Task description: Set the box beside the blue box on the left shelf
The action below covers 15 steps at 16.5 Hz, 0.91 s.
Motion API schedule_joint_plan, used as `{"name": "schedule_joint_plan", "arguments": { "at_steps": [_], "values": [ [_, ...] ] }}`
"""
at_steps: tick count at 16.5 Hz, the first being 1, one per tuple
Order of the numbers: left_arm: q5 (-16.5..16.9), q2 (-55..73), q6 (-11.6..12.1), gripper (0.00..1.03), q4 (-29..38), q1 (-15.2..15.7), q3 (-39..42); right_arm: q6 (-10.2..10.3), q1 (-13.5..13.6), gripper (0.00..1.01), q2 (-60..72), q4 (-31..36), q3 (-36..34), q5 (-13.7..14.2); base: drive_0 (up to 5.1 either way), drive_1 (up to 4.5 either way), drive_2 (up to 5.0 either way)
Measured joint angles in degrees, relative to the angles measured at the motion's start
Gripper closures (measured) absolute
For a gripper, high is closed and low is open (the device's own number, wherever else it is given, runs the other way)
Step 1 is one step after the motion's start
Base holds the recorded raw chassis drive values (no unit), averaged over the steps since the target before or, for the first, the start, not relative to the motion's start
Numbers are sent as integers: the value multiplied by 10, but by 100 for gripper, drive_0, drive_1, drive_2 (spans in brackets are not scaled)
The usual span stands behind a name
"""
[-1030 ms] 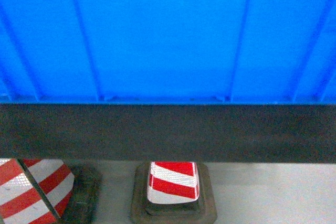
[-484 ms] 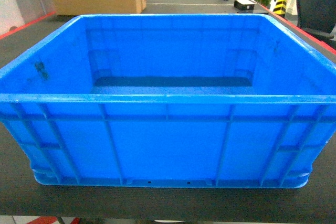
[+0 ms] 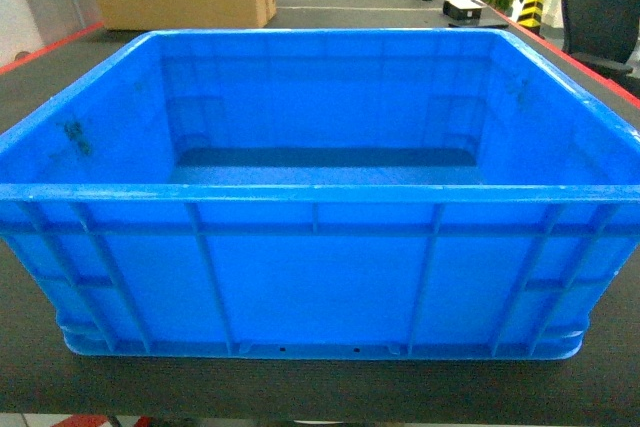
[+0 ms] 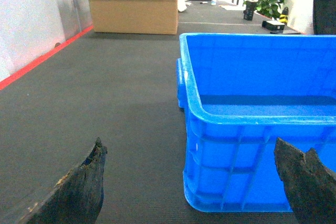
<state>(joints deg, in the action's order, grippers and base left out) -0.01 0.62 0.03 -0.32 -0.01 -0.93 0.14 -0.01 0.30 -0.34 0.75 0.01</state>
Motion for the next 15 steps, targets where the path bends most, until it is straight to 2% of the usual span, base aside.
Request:
{"name": "schedule_joint_plan", "arguments": {
  "at_steps": [15],
  "values": [
    [0, 0, 0, 5, 0, 0, 0, 0, 0, 3, 0, 0, 0, 0, 0, 0, 0]
  ]
}}
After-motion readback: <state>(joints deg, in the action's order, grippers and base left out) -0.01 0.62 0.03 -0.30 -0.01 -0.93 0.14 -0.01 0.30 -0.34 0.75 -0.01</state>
